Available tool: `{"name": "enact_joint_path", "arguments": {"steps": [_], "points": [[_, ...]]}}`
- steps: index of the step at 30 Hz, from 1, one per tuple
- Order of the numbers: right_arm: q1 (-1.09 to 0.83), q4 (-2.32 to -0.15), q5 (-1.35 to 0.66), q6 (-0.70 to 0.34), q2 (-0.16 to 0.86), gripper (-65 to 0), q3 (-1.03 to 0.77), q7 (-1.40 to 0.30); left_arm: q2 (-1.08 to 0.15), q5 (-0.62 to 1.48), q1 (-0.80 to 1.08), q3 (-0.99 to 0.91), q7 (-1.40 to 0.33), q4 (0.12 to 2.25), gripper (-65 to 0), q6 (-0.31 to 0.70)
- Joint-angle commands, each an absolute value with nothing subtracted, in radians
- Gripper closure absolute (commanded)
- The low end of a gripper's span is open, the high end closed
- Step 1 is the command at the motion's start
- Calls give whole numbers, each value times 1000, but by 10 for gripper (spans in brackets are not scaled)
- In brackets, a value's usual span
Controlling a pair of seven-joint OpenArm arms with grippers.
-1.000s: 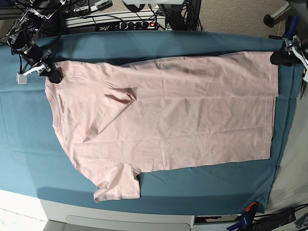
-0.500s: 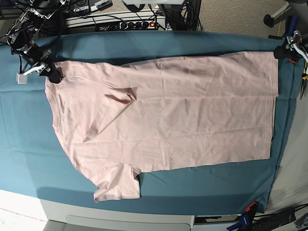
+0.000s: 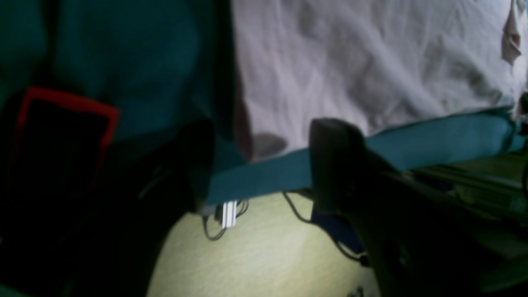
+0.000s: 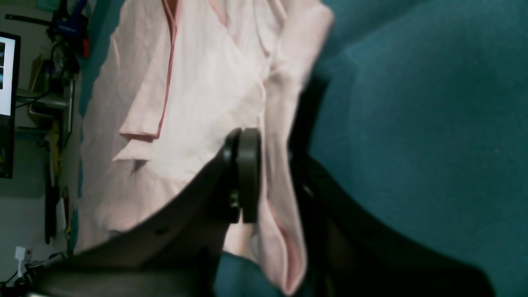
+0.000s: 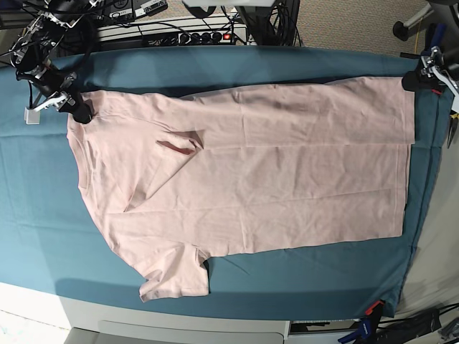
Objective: Fold the T-shirt properly
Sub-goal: 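Regrasp the hem corner with the left gripper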
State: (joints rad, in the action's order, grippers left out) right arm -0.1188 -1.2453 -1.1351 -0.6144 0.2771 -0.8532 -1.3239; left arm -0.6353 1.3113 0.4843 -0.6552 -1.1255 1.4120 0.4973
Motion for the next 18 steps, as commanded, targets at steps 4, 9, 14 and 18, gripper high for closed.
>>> {"name": "enact_joint_path", "arguments": {"steps": [4, 9, 14, 18], "points": [[-118, -1250, -1155, -610, 286, -74, -852, -1336, -654, 1357, 485, -663, -1130, 1420, -325, 497], [-118, -1250, -1155, -610, 286, -74, -852, -1336, -644, 1404, 485, -663, -1145, 1420, -306, 521], [-119, -1250, -1155, -610, 286, -74, -852, -1336, -632, 1419, 485, -663, -1149, 1421, -282, 524], [-119, -1250, -1155, -610, 286, -74, -852, -1336, -632, 1409, 485, -663, -1148, 1421, -282, 524]]}}
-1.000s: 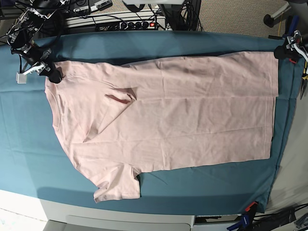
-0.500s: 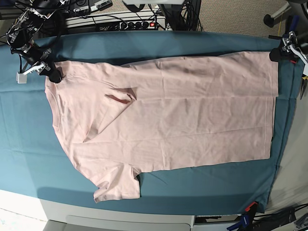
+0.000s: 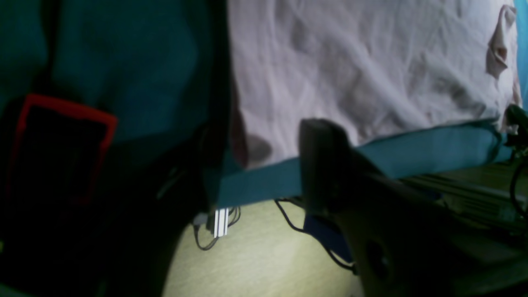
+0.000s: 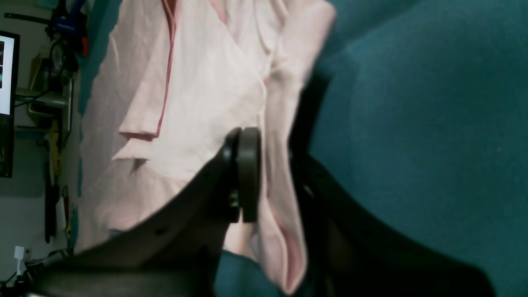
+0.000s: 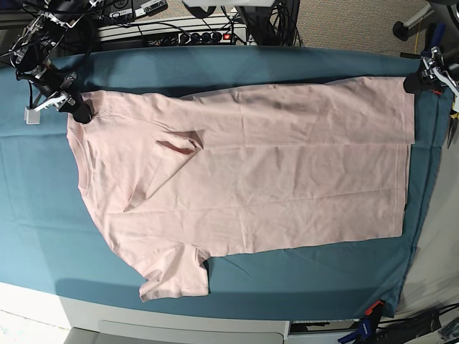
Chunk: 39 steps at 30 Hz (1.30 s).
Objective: Fold the T-shirt properly
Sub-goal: 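Regrasp the hem corner with the left gripper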
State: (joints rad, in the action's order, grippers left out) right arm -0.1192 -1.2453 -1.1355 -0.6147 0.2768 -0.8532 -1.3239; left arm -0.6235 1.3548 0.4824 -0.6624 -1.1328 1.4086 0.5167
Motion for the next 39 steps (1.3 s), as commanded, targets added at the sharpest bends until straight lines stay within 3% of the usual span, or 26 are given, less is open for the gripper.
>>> {"name": "enact_joint_path", "arguments": {"steps": [1, 7, 18, 27, 37, 39], "points": [[-119, -1250, -1155, -610, 286, -74, -852, -1336, -631, 1398, 485, -663, -1147, 1421, -282, 524], [-119, -1250, -1155, -610, 286, -74, -852, -1336, -631, 1310, 485, -663, -1117, 1421, -283, 512], [-118, -1250, -1156, -610, 286, -74, -852, -1336, -577, 1329, 485, -657, -1122, 1421, -283, 517], [-119, -1250, -1156, -610, 286, -74, -852, -1336, -576, 1291, 431, -448, -1115, 1421, -283, 520], [-118, -1250, -1156, -611, 286, -74, -852, -1336, -585, 1278, 405, -436, -1127, 1421, -282, 518], [-118, -1250, -1155, -610, 286, -74, -852, -1336, -585, 1264, 407, -436, -1126, 1421, -257, 497]]}}
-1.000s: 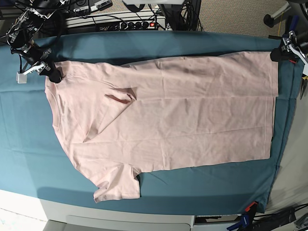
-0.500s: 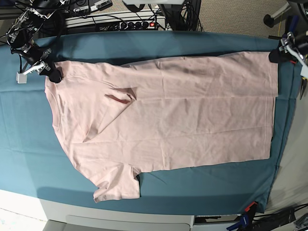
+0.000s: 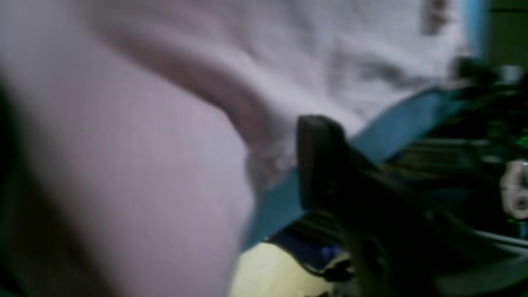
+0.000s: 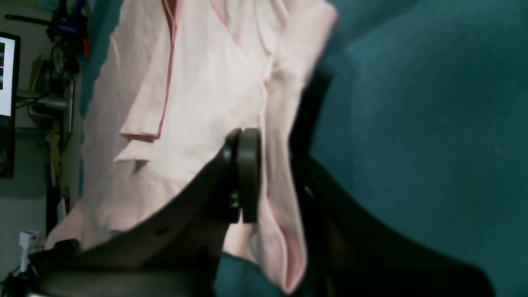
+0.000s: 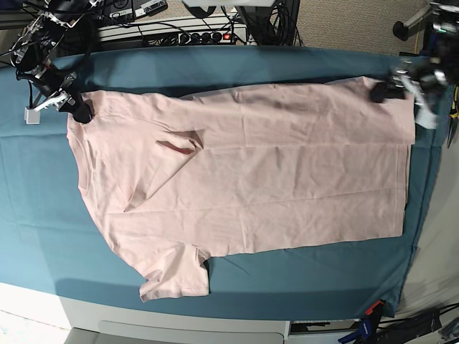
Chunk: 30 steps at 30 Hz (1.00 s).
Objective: Fold the T-shirt properly
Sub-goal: 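Regrasp the hem corner with the left gripper, then pull the shirt edge taut with both grippers to flatten it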
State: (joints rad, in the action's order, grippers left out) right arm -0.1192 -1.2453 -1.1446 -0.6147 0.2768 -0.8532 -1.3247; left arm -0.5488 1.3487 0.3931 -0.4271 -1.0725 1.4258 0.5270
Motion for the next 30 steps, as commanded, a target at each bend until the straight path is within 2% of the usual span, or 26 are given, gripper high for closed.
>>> {"name": "enact_joint_path", "arguments": {"steps": [1, 6, 17, 19, 20, 22, 30], "points": [[-118, -1250, -1155, -610, 286, -74, -852, -1336, -585, 1261, 407, -436, -1126, 1421, -234, 492], [-119, -1250, -1155, -611, 286, -74, -852, -1336, -585, 1256, 407, -436, -1126, 1421, -77, 493], [-119, -1250, -1155, -611, 286, -74, -852, -1336, -588, 1255, 407, -437, -1121, 1423, -72, 498], [-119, -1250, -1155, -614, 286, -74, -852, -1336, -591, 1247, 407, -437, -1118, 1423, -10, 497], [-119, -1250, -1155, -625, 286, -73, -852, -1338, -593, 1248, 407, -437, -1118, 1423, 0, 498], [-119, -1250, -1156, -646, 286, -7, -852, -1351, -598, 1247, 407, -437, -1118, 1423, 0, 498], [-137, -1253, -1245, -685, 314, 0, -852, -1396, -651, 1249, 417, -437, -1122, 1425, 0, 498]]}}
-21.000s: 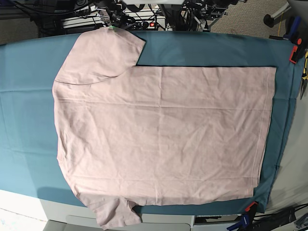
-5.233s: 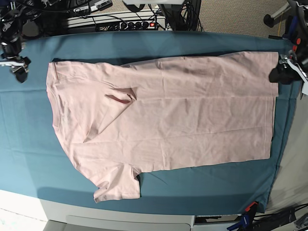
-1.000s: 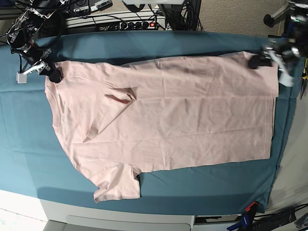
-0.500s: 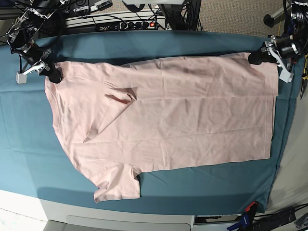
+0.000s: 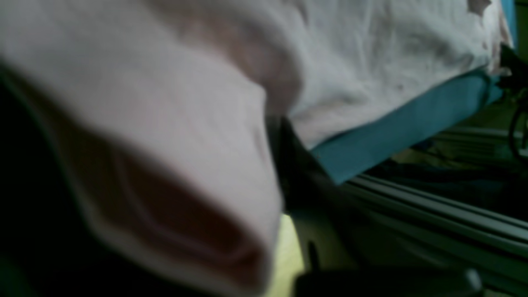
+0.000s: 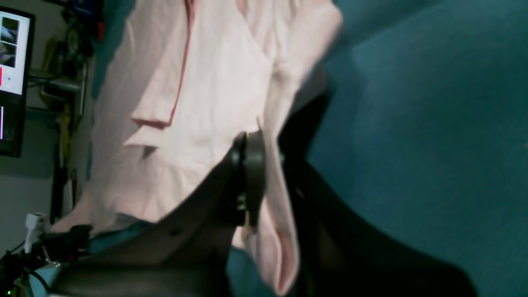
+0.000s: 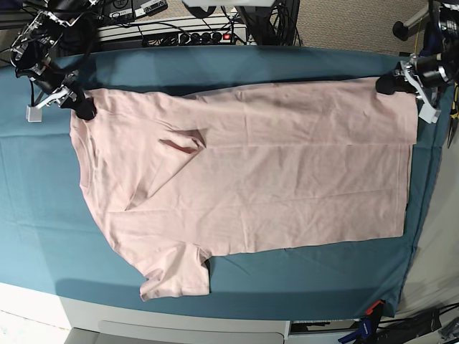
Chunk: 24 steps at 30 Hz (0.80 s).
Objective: Fold the T-shirt properly
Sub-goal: 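Pull the shirt edge taut with both grippers to flatten it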
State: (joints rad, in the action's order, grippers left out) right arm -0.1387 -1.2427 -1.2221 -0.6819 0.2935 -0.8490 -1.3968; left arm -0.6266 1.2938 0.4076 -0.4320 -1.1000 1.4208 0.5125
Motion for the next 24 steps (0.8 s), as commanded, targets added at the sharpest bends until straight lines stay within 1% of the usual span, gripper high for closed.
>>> {"name": "enact_joint_path", "arguments": {"steps": [1, 6, 14, 18, 24], "points": [[-147, -1258, -1245, -685, 323, 0, -852, -1396, -659, 1249, 421, -437, -1122, 1425, 0, 497], [-215, -1328, -1245, -685, 352, 0, -852, -1396, -681, 1257, 424, -437, -1122, 1425, 0, 498], [-333, -1470, -1245, -685, 352, 0, -853, -1396, -696, 1261, 428, -437, -1129, 1427, 0, 498], [-371, -1492, -1240, -685, 352, 0, -853, -1396, -702, 1270, 450, -437, -1130, 1428, 0, 498], [-376, -1491, -1237, -685, 352, 0, -853, -1396, -701, 1280, 474, -437, -1133, 1428, 0, 498]]}}
